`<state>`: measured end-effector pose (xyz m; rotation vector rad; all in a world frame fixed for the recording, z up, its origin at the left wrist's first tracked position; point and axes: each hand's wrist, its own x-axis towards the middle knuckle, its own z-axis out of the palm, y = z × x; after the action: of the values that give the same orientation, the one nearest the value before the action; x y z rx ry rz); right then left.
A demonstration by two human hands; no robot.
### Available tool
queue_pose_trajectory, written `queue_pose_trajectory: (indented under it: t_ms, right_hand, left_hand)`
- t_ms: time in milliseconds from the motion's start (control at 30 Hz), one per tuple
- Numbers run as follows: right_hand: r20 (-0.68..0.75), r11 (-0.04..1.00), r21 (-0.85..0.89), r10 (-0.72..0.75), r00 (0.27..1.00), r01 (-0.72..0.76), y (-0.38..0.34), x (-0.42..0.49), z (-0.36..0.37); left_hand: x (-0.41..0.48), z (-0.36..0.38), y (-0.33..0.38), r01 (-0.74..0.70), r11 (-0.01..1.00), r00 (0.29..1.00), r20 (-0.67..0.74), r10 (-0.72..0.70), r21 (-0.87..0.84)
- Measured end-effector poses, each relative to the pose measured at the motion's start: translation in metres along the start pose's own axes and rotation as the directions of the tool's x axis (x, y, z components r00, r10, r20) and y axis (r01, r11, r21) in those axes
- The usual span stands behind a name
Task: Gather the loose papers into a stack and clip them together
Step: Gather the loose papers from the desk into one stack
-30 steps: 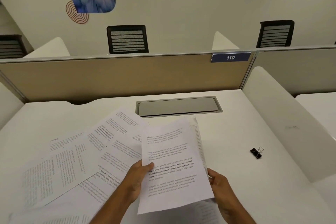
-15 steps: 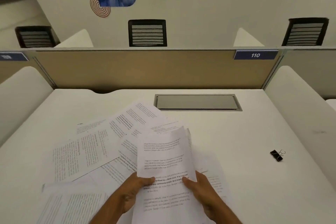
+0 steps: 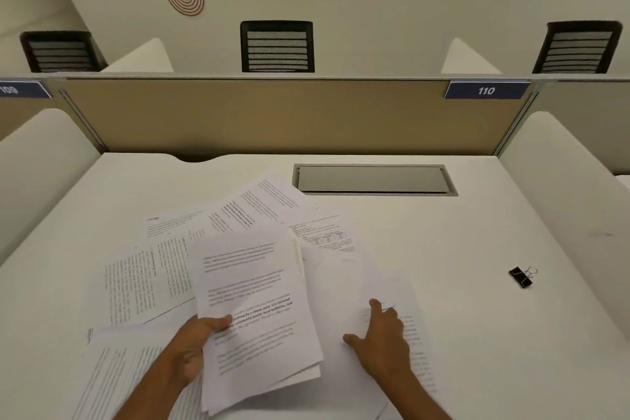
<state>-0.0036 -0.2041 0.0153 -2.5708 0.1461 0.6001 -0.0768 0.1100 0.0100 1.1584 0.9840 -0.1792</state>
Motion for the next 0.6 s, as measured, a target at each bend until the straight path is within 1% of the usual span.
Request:
queue_pose_trajectory:
  t_ms: [67,200,300,500,600]
  right_hand:
    - [-0.033,1.000,0.015,0.028,0.999,-0.027,-0.010,0.007,0.002]
    - [-0.017,0.978,0.188,0.092,0.996,-0.087,-0.030,0.018,0.004]
    - [0.000,0.953,0.272,0.141,0.990,-0.136,-0.040,0.025,0.006]
    - [0.012,0.939,0.295,0.182,0.983,-0.178,-0.048,0.032,0.007]
    - [0.026,0.918,0.347,0.193,0.981,-0.190,-0.047,0.037,0.005]
  left_hand:
    - [0.000,0.002,-0.004,0.025,0.998,1.000,-0.012,-0.025,0.055]
    - [-0.004,0.006,-0.007,0.009,0.988,1.000,-0.031,-0.004,0.157]
    - [-0.004,0.007,-0.008,-0.014,0.980,0.999,-0.040,0.022,0.200]
    - [-0.004,0.006,-0.010,-0.009,0.970,0.999,-0.038,0.019,0.242]
    - [-0.005,0.006,-0.009,-0.010,0.970,0.999,-0.031,0.018,0.241]
